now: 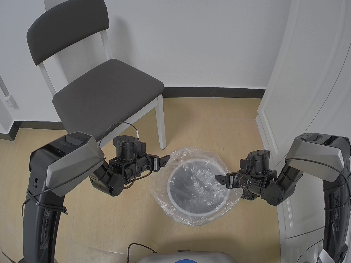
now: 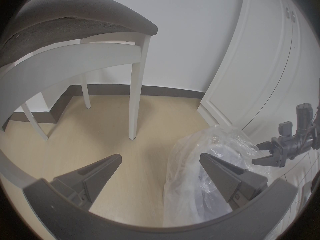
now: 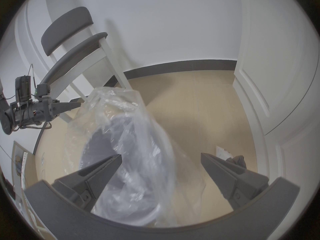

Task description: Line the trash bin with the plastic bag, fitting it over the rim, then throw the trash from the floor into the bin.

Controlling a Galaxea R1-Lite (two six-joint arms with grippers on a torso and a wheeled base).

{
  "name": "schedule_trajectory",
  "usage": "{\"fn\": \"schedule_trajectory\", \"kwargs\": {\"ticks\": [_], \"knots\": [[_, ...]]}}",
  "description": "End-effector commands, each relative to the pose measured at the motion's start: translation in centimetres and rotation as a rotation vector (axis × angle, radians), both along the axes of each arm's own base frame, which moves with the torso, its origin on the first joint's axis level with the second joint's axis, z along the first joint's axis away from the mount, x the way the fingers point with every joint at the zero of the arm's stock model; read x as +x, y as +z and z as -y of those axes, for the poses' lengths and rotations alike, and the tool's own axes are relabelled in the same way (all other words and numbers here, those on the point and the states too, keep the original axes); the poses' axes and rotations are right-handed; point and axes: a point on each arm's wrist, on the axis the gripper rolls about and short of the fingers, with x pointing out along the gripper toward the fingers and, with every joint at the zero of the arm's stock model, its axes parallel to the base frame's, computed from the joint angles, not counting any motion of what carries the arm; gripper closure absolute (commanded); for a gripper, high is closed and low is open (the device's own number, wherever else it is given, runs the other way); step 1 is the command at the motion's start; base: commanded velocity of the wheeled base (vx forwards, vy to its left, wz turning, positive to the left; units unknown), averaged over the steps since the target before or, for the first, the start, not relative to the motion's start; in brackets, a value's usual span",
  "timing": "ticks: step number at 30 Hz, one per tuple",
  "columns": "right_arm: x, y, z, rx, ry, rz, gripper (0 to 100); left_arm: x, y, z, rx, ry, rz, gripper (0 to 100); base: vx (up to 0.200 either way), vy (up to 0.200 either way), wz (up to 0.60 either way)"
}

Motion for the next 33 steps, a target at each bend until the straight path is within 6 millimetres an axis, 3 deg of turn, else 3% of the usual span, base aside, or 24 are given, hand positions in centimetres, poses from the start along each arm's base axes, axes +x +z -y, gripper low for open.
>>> {"fn": "schedule_trajectory", "kwargs": {"ticks": [1, 5, 14, 18, 25, 33], "knots": [[1.4, -0.8, 0.5, -0.004, -0.031, 0.005, 0, 0.5, -1.2, -0.2, -0.008, -0.019, -0.013, 0, 0.000, 0.000, 0.00], [1.8, -1.3, 1.6, -0.037, -0.045, 0.003, 0, -1.0, -0.9, -0.6, -0.025, -0.097, -0.054, 0, 0.000, 0.000, 0.00], [2.2, -1.1, 1.8, -0.037, -0.048, 0.019, 0, -1.3, -1.5, -0.6, -0.019, -0.110, -0.074, 0, 0.000, 0.000, 0.00], [2.7, -1.2, 2.1, -0.036, -0.060, 0.026, 0, -0.3, -2.1, -0.1, -0.022, -0.113, -0.070, 0, 0.000, 0.000, 0.00], [4.4, -2.7, 2.4, -0.052, -0.080, 0.042, 0, 4.1, -5.5, 1.6, 0.020, -0.026, -0.079, 0, 0.000, 0.000, 0.00], [6.1, -4.6, 3.3, -0.063, -0.118, 0.048, 0, 5.1, -6.6, 2.2, 0.029, -0.013, -0.084, 0, 0.000, 0.000, 0.00]]}}
